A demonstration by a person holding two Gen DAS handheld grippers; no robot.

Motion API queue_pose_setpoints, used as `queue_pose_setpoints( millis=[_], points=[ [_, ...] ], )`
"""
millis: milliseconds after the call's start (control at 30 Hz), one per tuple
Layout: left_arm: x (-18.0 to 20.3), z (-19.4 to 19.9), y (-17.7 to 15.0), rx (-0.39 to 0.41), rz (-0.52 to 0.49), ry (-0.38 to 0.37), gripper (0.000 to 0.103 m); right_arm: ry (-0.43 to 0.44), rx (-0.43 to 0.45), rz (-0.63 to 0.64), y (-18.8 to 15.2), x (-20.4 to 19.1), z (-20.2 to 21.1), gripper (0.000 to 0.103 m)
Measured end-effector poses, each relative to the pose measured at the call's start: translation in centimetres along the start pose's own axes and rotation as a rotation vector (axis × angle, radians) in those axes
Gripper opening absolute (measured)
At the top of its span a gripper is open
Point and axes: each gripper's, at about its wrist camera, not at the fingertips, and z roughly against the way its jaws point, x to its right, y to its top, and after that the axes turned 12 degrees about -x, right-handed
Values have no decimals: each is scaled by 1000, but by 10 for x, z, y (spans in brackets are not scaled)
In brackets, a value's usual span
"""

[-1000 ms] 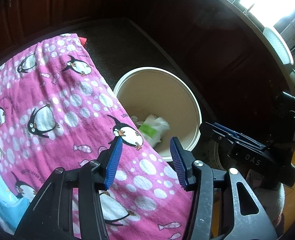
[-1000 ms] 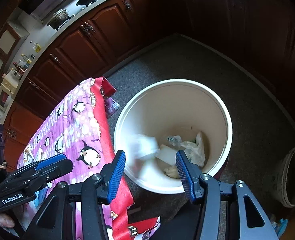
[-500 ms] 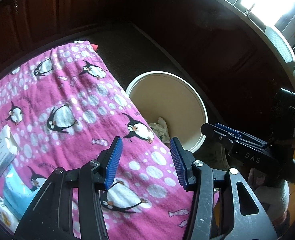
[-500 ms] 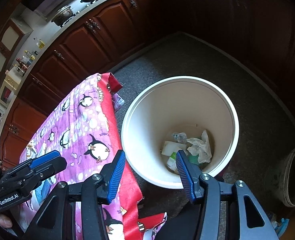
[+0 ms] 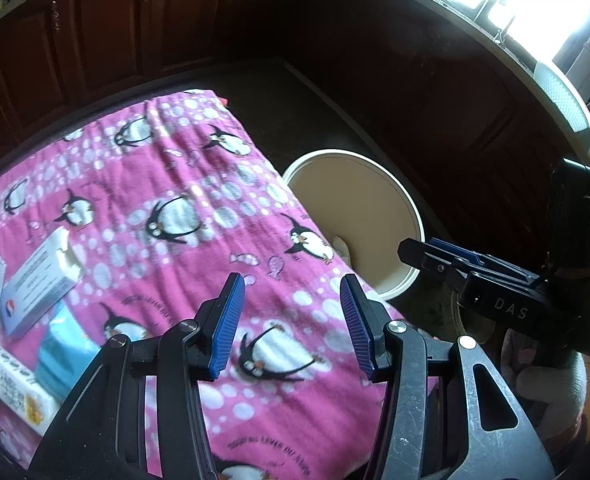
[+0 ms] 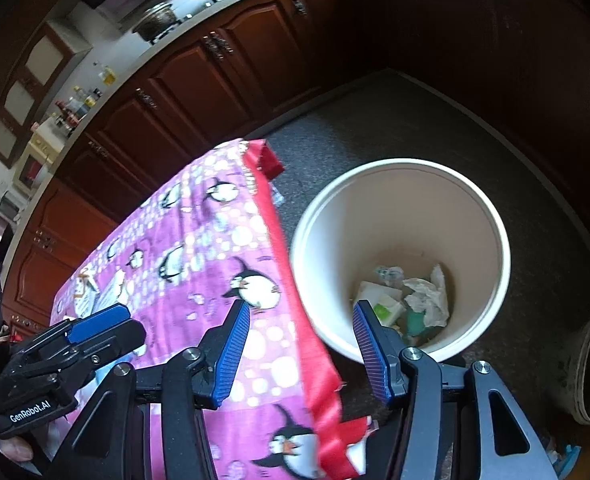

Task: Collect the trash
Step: 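Move both open tools back over the table, then grasp the white OTC medicine box with the left tool while the right tool grasps the orange-printed wrapper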

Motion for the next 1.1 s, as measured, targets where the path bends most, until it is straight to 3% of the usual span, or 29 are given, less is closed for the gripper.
queue_pose_setpoints(
  millis=[267,500,667,900,1100],
  points=[
    [-16,19,-17,25,42,12,48,30,-15,72,-6,-40,-5,55],
    [-54,36,-41,40,117,30,55,52,-47,154,-14,-79,-16,56],
    [-95,54,-64,58,181,72,56,72,-73,203,-19,-103,-25,57],
    [-180,83,-98,83,353,140,60,89,-106,267,-24,-136,-40,61],
    [-247,93,-120,96,503,141,62,121,-127,315,-19,-167,-52,61]
  ],
)
